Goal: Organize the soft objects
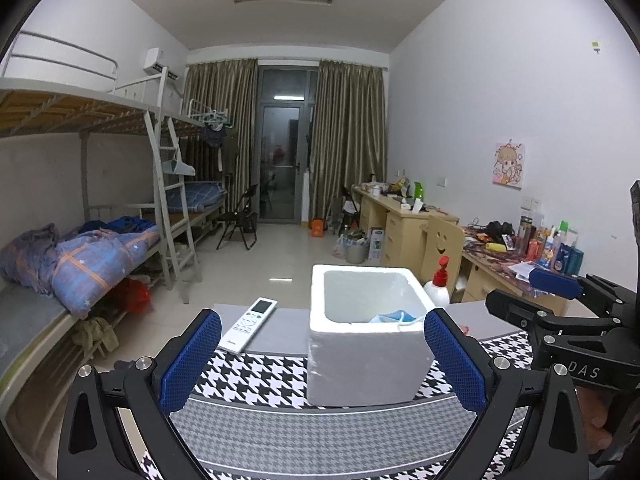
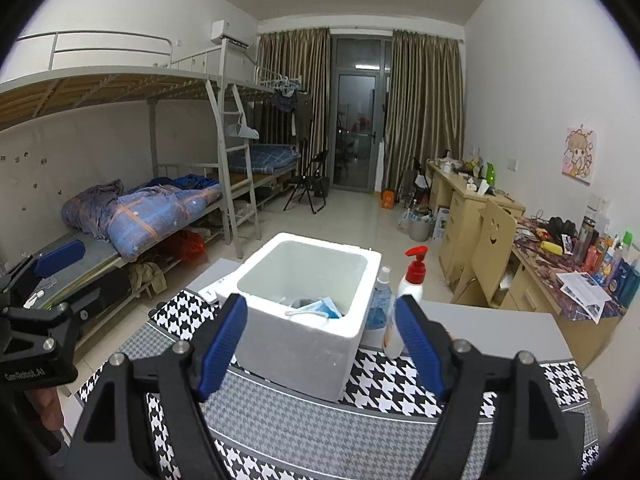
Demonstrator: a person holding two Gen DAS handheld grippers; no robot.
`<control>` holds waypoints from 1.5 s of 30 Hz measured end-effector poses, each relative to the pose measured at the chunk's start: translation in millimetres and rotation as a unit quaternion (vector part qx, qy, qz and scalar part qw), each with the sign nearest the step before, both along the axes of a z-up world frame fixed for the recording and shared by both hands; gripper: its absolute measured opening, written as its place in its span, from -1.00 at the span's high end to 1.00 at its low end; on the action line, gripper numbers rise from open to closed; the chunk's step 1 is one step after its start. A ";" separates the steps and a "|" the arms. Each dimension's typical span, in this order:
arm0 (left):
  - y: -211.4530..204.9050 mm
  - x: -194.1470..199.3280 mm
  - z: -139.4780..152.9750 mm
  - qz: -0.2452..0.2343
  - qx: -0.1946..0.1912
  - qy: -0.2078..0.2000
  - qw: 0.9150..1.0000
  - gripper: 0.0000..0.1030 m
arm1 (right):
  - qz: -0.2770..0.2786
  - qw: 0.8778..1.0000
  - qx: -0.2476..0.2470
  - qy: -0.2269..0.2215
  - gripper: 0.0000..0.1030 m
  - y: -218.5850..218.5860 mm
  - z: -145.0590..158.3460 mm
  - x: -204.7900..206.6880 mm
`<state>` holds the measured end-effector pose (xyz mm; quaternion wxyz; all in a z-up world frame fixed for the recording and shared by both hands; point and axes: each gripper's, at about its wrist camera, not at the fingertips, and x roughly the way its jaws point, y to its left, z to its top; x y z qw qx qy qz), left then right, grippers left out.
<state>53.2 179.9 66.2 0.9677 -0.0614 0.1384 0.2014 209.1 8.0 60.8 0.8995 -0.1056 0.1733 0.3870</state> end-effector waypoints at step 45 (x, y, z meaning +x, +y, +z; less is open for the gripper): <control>-85.7 -54.5 -24.3 -0.068 0.022 -0.056 0.996 -0.98 | -0.055 0.996 0.071 -0.027 -0.62 -100.7 -37.3 -54.7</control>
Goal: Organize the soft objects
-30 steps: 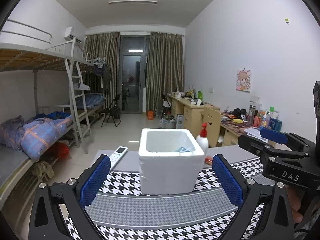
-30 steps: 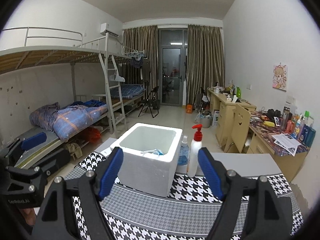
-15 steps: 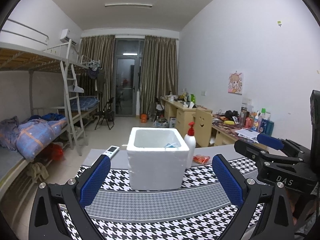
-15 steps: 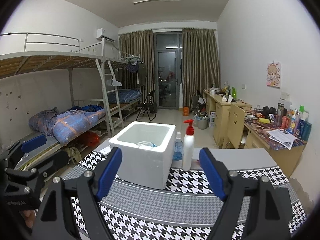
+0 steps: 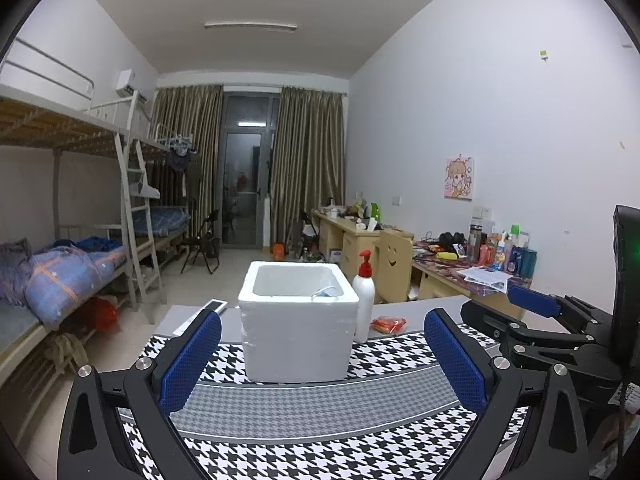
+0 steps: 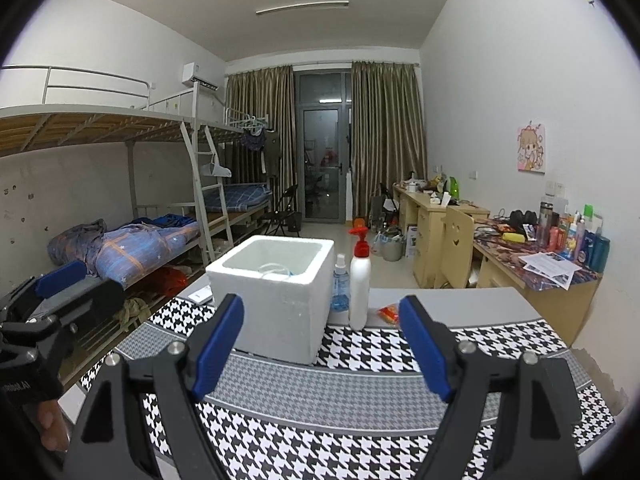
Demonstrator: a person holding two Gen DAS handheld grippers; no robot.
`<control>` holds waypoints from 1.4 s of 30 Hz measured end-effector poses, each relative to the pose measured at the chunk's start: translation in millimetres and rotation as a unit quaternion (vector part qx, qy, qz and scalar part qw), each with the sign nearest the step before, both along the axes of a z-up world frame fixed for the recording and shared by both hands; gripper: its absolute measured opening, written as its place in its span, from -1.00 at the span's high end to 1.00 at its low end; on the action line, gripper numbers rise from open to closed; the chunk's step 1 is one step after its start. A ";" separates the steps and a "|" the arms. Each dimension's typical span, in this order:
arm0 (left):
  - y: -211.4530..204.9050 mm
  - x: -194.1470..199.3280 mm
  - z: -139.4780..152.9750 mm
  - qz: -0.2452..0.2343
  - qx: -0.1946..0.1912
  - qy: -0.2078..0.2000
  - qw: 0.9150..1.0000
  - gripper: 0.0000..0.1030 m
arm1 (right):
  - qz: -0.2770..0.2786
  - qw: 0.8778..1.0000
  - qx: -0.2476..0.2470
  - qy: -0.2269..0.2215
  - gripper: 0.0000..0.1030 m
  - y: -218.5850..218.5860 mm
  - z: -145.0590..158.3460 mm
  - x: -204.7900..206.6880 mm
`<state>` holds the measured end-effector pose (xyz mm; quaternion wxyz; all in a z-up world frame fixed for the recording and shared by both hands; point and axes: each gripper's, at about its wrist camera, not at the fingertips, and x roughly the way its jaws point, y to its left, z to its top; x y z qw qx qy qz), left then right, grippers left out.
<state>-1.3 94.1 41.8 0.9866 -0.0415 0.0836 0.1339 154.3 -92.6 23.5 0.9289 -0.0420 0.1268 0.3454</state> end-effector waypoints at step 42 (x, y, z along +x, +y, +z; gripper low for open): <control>-10.4 -10.9 -47.8 0.038 0.013 0.002 0.999 -0.98 | -0.043 0.999 0.013 -0.015 -0.63 -35.7 -59.0 -18.2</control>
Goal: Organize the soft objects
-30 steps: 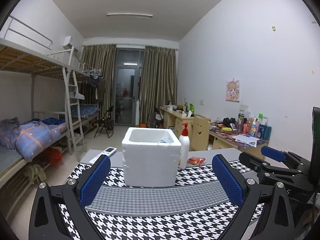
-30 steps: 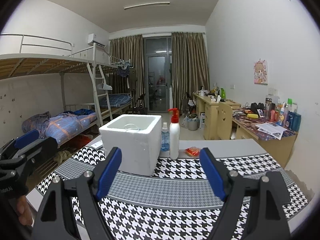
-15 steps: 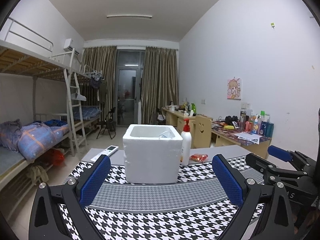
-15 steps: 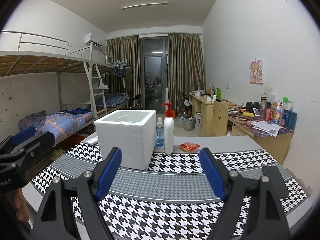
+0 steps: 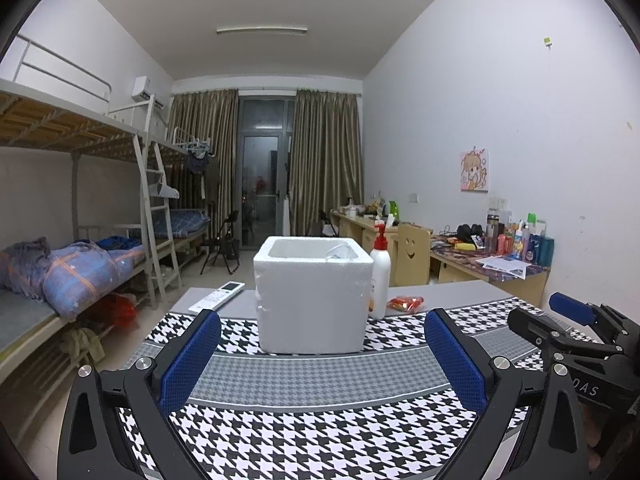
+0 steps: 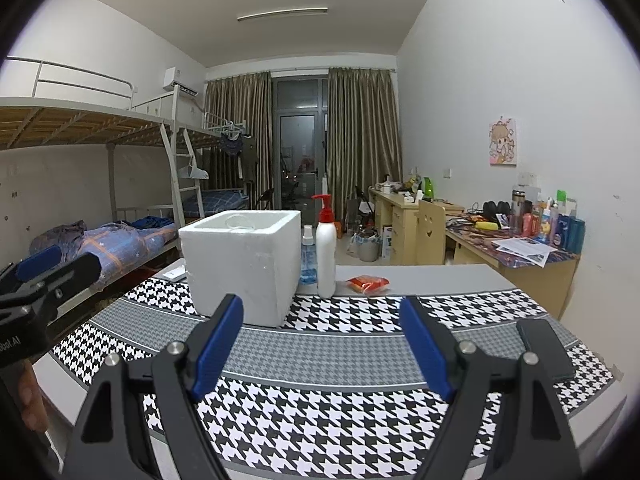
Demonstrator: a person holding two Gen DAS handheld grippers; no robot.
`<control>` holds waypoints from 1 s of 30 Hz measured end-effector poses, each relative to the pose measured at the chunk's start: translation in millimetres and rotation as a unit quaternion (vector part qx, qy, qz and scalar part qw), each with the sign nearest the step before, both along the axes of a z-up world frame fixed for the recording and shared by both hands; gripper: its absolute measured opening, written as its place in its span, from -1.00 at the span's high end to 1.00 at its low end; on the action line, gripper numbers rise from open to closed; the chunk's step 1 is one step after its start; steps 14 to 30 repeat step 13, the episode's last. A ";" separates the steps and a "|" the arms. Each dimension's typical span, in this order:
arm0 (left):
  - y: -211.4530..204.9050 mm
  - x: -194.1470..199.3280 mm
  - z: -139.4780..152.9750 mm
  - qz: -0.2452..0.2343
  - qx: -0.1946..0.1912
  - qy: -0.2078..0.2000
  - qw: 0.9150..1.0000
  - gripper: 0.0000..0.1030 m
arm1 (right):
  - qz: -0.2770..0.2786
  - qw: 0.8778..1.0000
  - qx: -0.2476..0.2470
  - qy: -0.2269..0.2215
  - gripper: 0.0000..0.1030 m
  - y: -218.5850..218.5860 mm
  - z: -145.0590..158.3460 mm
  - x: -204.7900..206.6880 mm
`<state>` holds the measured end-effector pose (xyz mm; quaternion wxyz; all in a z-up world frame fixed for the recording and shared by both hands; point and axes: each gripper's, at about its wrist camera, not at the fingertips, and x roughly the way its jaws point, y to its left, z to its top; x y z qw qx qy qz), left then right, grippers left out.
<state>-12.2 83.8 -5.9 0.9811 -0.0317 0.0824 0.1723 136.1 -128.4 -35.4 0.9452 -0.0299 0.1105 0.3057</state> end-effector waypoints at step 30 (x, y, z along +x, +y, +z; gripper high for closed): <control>0.1 2.7 -7.1 -0.001 -0.007 0.011 1.000 -0.98 | 0.001 1.000 -0.003 0.004 -0.63 0.2 -2.0 0.8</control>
